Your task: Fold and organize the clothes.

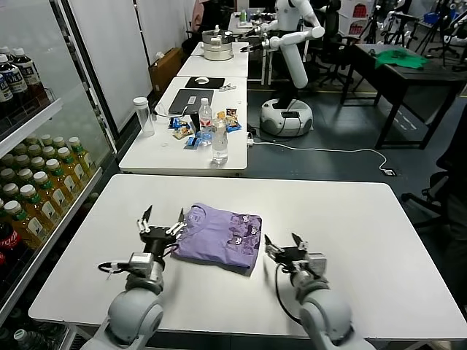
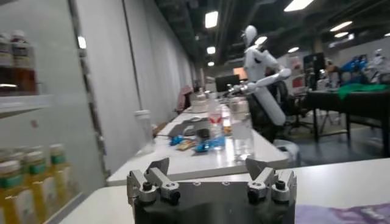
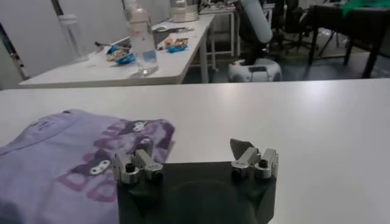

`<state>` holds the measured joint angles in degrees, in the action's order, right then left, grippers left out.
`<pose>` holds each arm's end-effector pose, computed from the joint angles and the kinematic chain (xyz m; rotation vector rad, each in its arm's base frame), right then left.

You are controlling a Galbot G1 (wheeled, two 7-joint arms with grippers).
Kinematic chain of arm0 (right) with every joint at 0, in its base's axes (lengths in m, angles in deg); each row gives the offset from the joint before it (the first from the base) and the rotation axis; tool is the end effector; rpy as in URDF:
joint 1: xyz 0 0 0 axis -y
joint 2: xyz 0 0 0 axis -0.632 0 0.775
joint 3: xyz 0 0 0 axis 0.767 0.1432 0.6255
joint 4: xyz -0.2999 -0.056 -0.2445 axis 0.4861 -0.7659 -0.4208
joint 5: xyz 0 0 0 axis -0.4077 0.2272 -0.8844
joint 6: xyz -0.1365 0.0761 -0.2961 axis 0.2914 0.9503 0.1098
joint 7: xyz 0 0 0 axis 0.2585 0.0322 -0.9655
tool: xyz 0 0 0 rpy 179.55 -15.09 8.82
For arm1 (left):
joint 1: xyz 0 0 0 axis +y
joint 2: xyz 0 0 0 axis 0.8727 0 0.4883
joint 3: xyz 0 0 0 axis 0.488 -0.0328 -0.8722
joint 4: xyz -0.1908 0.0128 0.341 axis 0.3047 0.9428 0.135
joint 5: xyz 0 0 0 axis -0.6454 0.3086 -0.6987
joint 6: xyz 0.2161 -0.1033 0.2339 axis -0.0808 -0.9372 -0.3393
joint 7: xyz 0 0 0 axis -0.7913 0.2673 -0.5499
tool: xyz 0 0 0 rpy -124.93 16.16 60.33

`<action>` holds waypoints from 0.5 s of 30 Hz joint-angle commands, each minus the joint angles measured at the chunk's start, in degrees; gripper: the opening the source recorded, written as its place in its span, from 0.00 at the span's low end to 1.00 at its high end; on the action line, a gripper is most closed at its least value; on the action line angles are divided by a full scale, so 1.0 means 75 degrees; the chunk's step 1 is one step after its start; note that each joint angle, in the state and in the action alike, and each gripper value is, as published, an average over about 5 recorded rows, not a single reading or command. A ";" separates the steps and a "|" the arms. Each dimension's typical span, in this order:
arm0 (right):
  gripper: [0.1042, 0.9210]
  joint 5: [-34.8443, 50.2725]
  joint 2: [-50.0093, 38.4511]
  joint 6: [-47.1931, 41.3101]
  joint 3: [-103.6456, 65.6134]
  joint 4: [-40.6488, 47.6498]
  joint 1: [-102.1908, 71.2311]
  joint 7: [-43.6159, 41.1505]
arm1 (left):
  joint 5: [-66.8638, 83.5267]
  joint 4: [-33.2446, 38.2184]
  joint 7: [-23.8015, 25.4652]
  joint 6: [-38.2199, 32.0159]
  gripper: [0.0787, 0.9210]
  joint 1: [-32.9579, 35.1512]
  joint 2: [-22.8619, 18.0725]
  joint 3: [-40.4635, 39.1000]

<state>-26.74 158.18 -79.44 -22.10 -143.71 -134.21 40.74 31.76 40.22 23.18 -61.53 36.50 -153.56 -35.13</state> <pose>0.2739 0.0255 -0.3149 0.2693 -2.7430 -0.1295 0.2588 0.0309 -0.3029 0.0401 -3.0558 -0.2542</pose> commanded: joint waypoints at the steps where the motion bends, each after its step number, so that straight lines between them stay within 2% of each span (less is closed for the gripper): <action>1: 0.88 -0.0048 0.1240 -0.0129 0.1263 0.2181 0.1703 0.0437 | -0.0187 0.0187 -0.0019 -0.0328 0.88 0.0915 0.0273 0.1049; 10: 0.87 0.0418 0.1359 -0.0144 0.1251 0.2445 0.1787 0.0449 | -0.0193 0.0196 0.0030 -0.0324 0.88 0.0922 0.0181 0.0966; 15: 0.72 0.0533 0.0961 -0.0132 0.1096 0.2171 0.1748 0.0451 | -0.0191 0.0244 0.0058 -0.0326 0.88 0.0971 0.0184 0.0944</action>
<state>-24.76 165.66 -80.24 -15.09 -130.18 -124.22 43.32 30.68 41.55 23.57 -63.41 41.96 -152.70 -29.92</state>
